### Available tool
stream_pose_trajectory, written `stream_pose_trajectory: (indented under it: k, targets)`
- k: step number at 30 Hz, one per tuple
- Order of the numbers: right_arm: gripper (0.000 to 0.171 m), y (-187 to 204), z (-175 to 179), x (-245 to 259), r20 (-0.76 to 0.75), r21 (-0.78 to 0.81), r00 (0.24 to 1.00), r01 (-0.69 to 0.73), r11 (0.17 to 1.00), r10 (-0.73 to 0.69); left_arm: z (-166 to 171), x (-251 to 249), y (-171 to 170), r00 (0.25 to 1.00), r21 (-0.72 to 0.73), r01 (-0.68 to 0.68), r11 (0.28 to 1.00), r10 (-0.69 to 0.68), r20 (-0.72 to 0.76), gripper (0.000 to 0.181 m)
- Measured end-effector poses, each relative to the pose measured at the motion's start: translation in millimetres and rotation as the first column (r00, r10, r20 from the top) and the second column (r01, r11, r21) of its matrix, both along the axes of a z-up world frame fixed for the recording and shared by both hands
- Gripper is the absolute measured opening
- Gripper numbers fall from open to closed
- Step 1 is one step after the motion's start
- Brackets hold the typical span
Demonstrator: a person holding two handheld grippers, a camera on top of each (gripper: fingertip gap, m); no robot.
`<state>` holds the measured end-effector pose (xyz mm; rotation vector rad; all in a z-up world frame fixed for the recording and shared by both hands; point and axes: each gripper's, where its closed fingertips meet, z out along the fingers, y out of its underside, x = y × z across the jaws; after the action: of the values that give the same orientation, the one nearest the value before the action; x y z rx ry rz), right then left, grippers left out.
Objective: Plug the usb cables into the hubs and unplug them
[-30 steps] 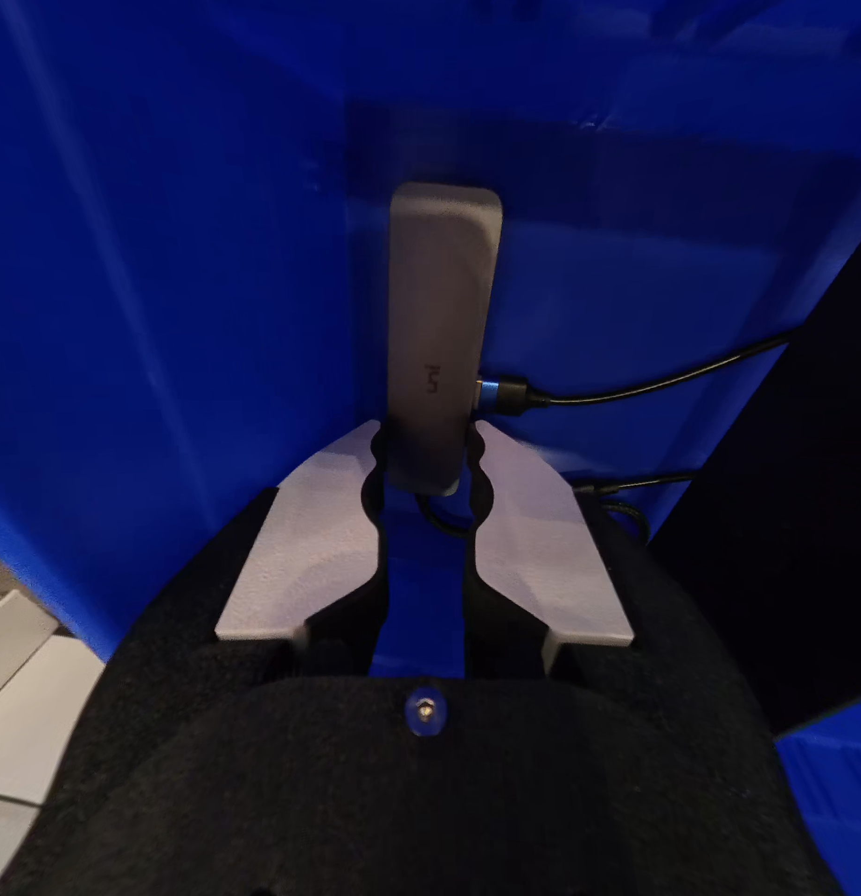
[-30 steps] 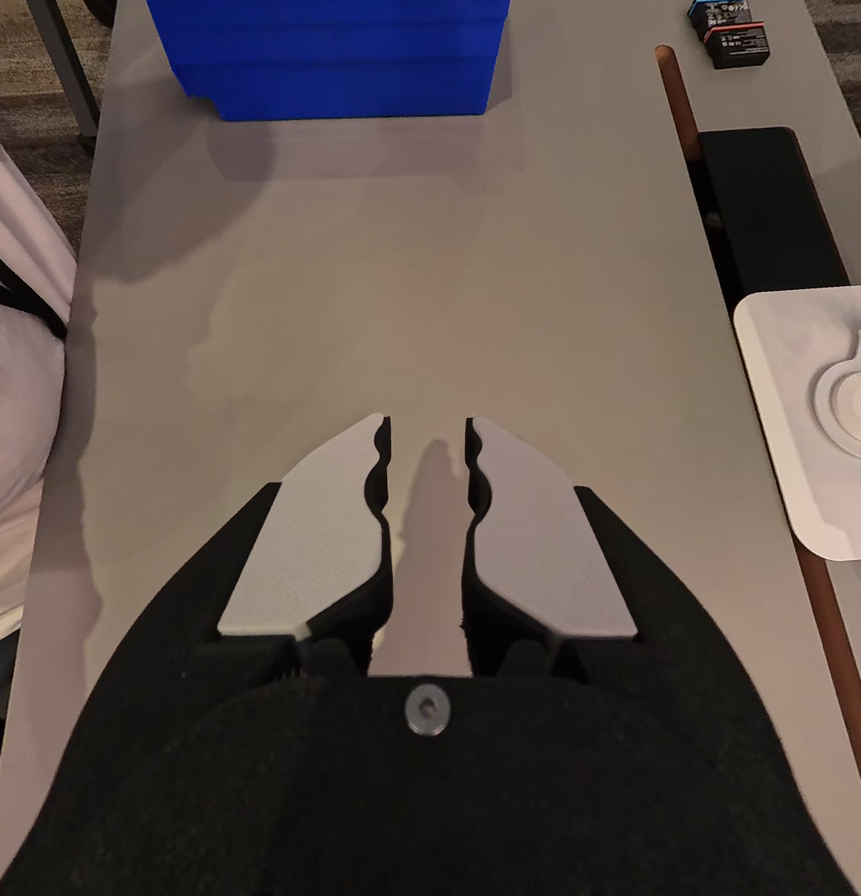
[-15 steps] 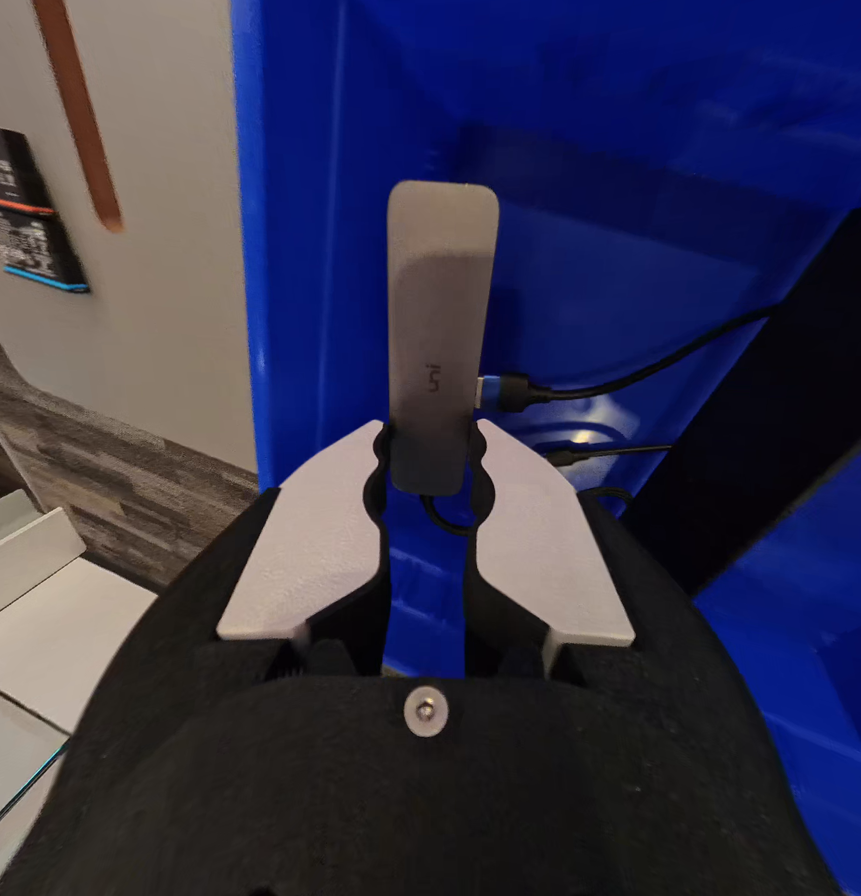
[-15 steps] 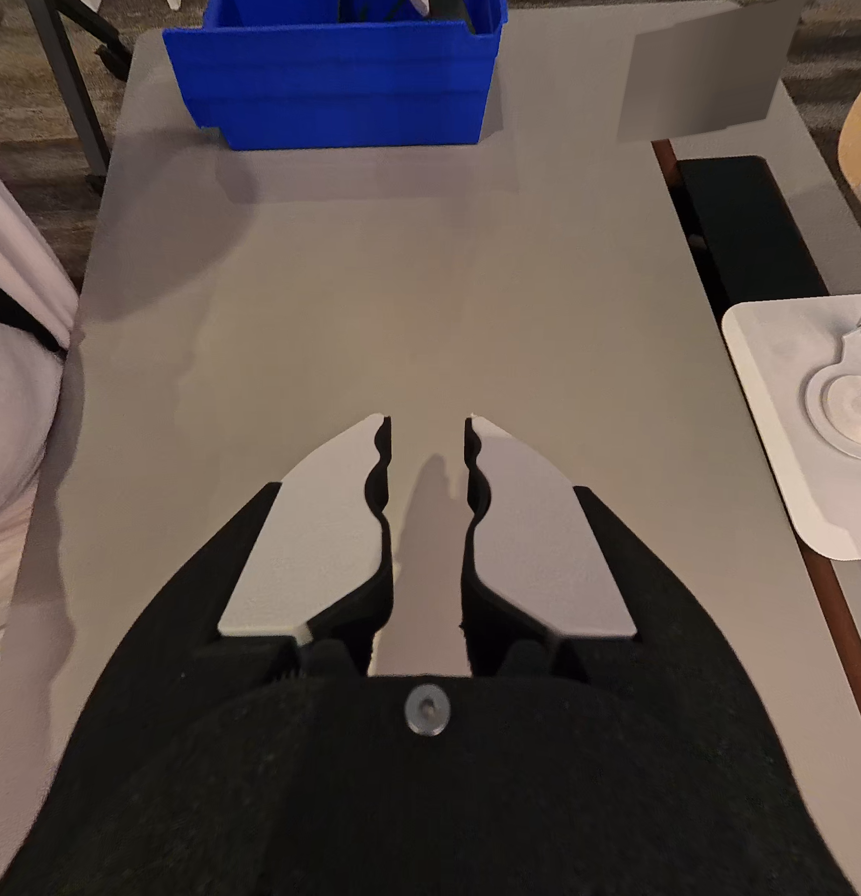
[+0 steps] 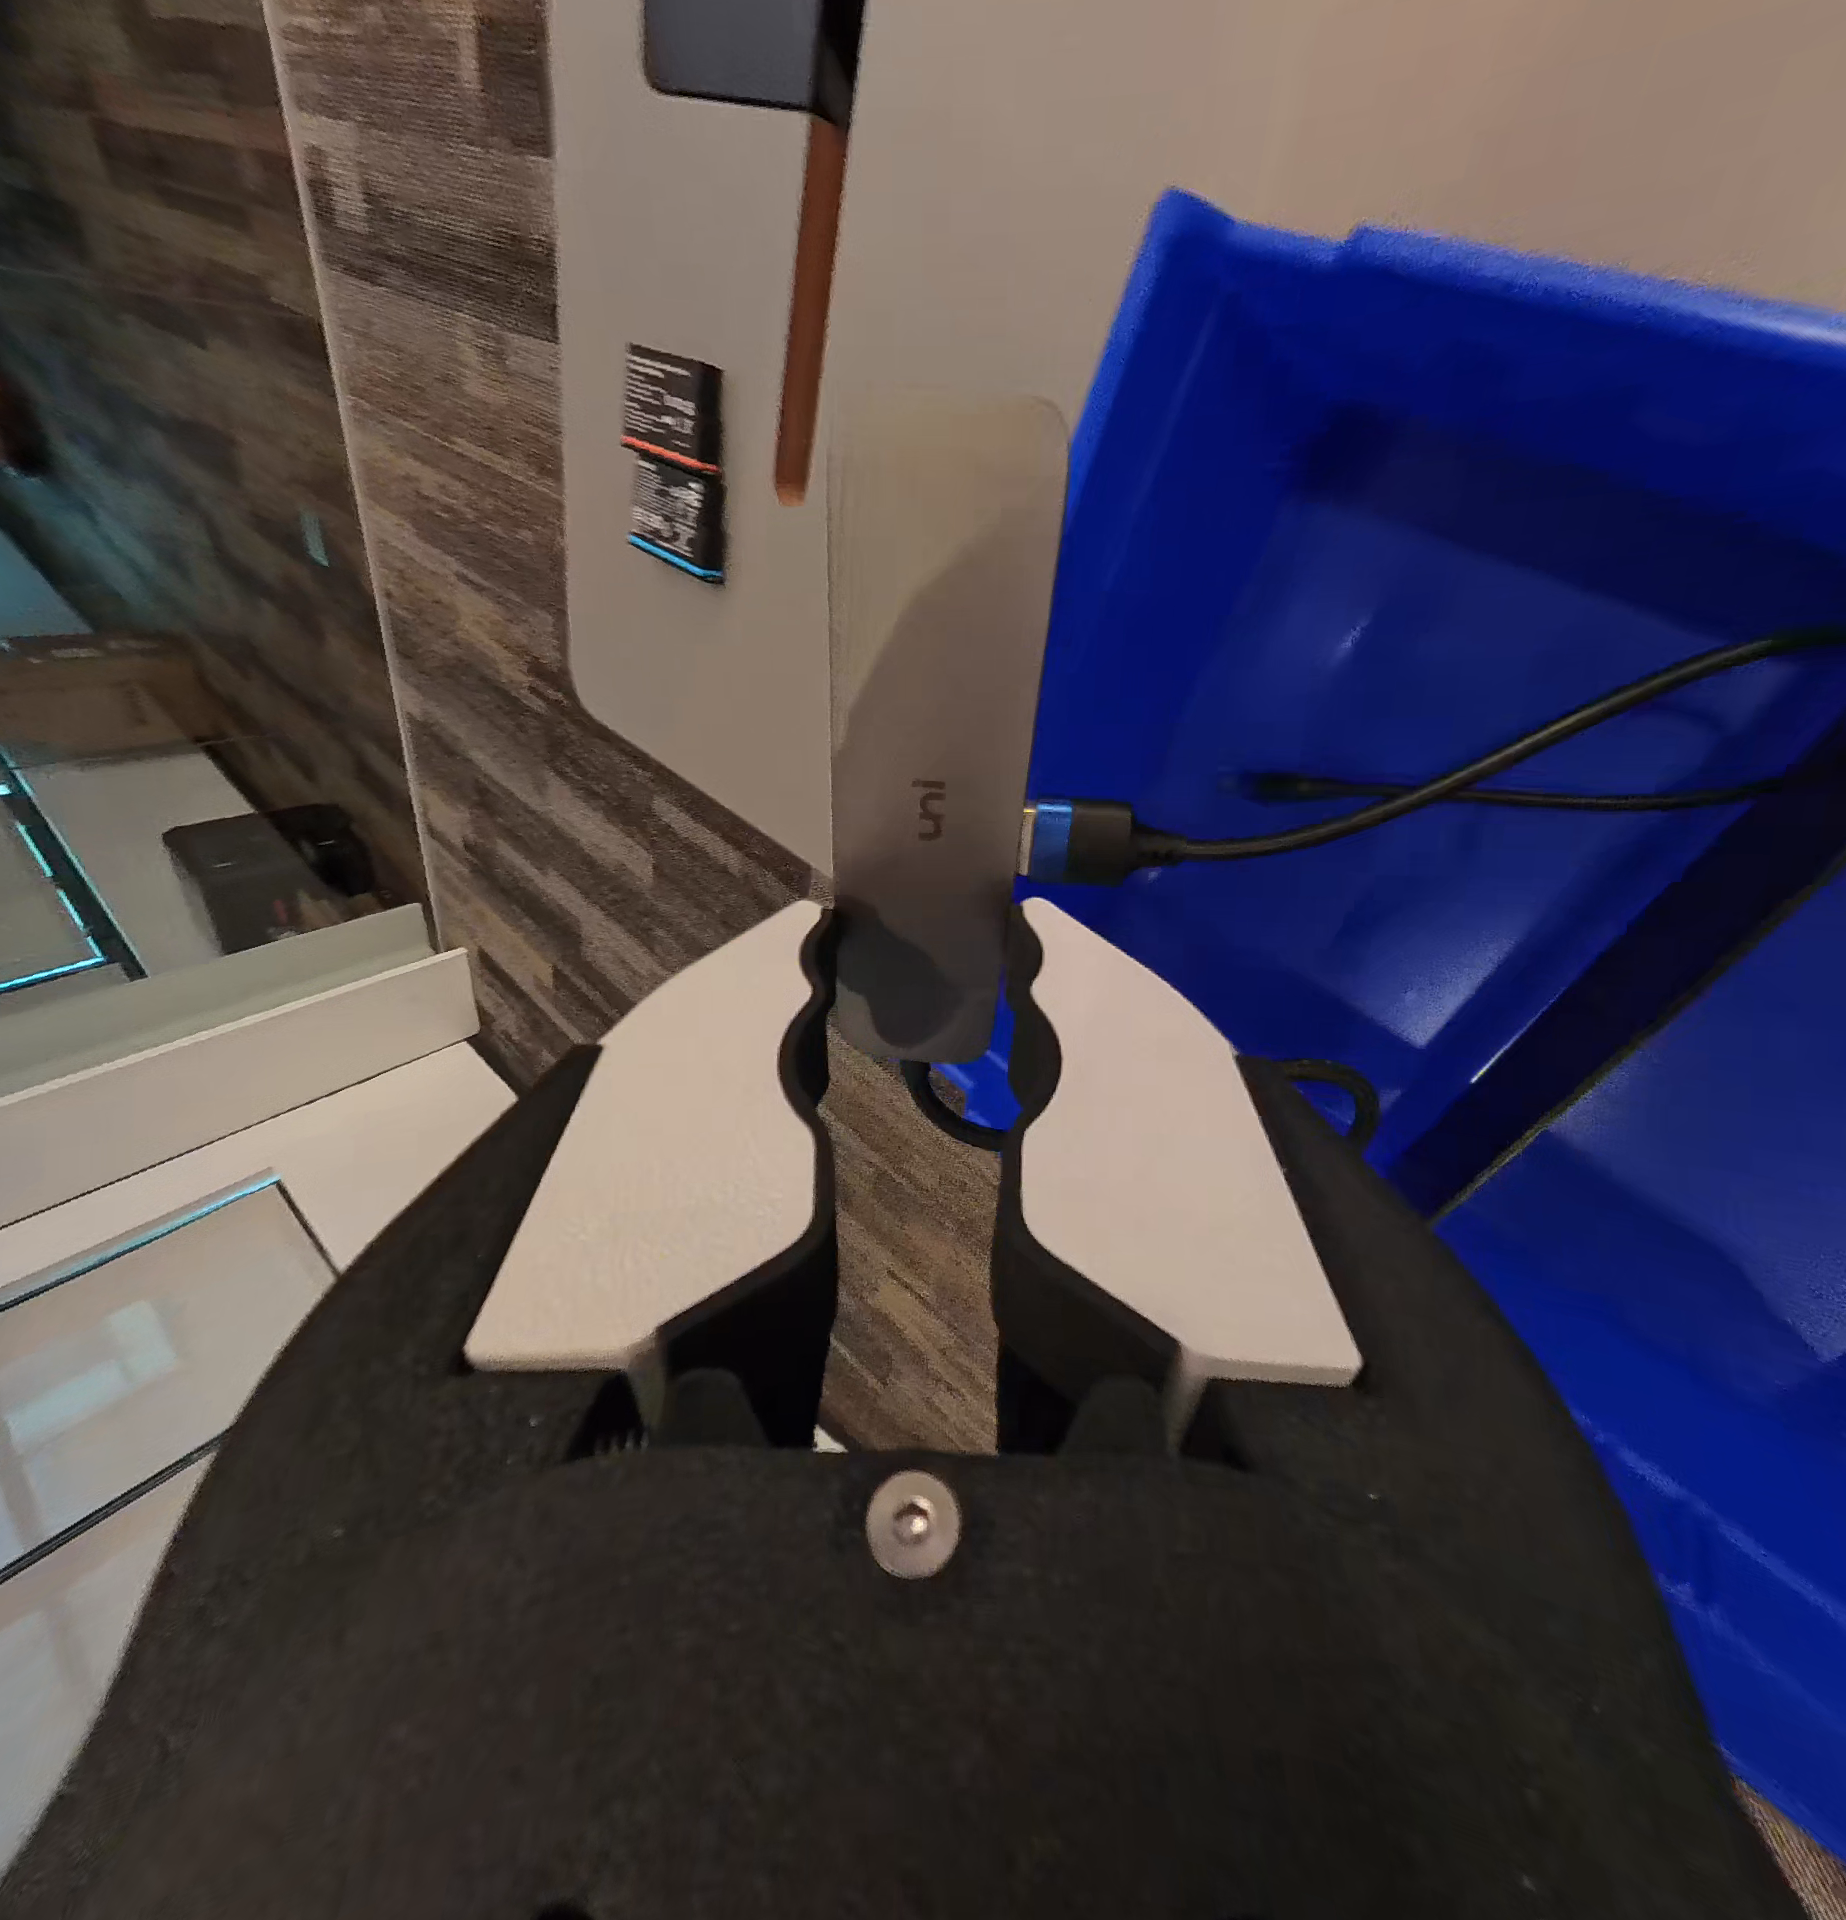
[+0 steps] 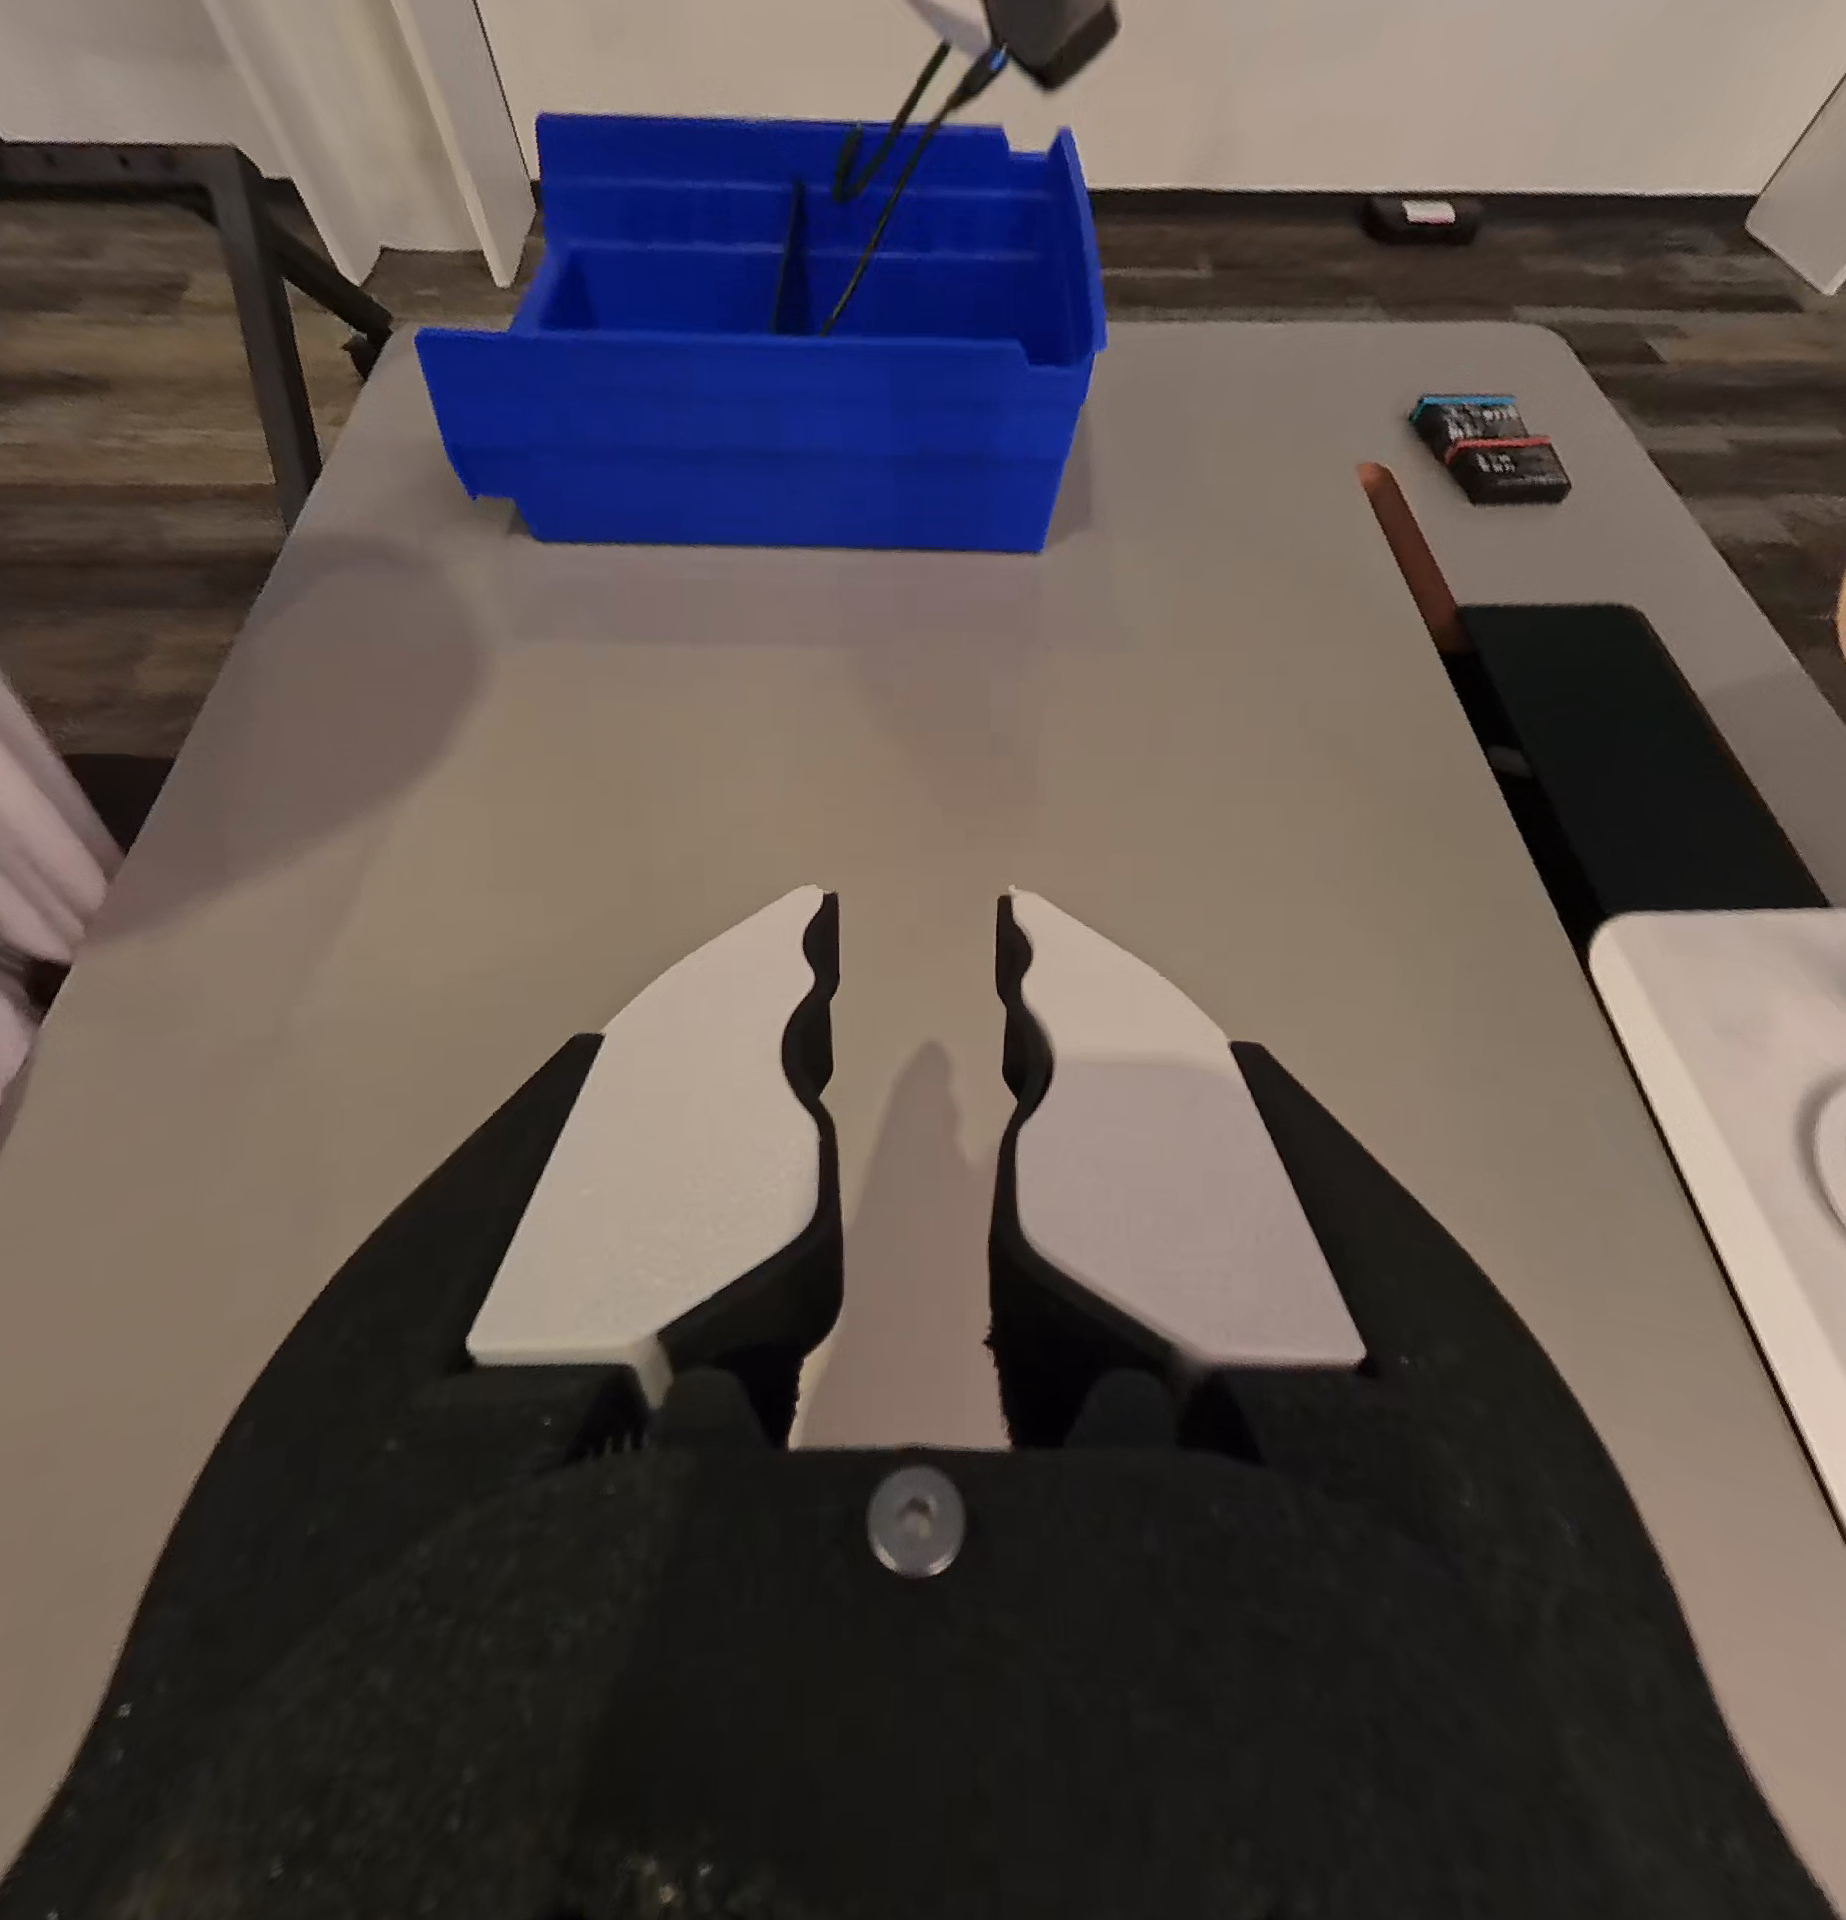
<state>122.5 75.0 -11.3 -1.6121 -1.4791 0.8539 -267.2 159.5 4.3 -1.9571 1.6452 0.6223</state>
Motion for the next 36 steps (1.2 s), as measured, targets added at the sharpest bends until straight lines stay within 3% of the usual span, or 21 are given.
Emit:
stream_pose_trajectory:
  k: [8, 13, 18, 23, 26, 30, 32, 36]
  targets:
    - [0.036, 10.1, 36.0, -44.0, -0.102, 0.171, 0.995, 0.022, 0.985, -0.004, 62.0, 50.0, -11.6, 0.998, 0.015, 0.056, 0.998, -0.057, 0.033, 0.031]
    - [0.051, 6.7, 80.9, -61.1, -0.212, 0.34, 0.977, 0.091, 0.936, -0.018, 72.9, 134.7, -31.4, 0.976, -0.062, 0.18, 0.982, -0.17, 0.133, 0.031]
    - [0.058, -4.2, 102.3, -67.1, -0.257, 0.412, 0.966, 0.137, 0.901, -0.03, 63.3, 226.9, -58.4, 0.932, -0.121, 0.336, 0.934, -0.311, 0.187, 0.031]
    - [0.061, -13.0, 95.6, -54.5, -0.204, 0.374, 0.978, 0.127, 0.919, -0.052, 51.4, 291.0, -80.0, 0.895, -0.15, 0.435, 0.888, -0.406, 0.185, 0.031]
    - [0.054, -14.0, 87.6, -40.8, -0.162, 0.38, 0.983, 0.146, 0.913, -0.09, 47.6, 317.4, -88.7, 0.88, -0.163, 0.467, 0.869, -0.439, 0.182, 0.031]
    - [0.046, -16.6, 76.6, -22.8, -0.101, 0.388, 0.987, 0.155, 0.909, -0.125, 47.1, 339.3, -93.5, 0.875, -0.175, 0.479, 0.86, -0.452, 0.172, 0.031]
    - [0.034, -22.6, 75.4, -16.4, -0.102, 0.381, 0.989, 0.139, 0.914, -0.108, 48.0, 347.1, -95.1, 0.873, -0.175, 0.484, 0.858, -0.457, 0.173, 0.031]
    - [0.034, -25.1, 76.4, -5.9, -0.114, 0.401, 0.987, 0.149, 0.904, -0.112, 50.1, 358.0, -97.3, 0.871, -0.181, 0.488, 0.854, -0.462, 0.168, 0.031]
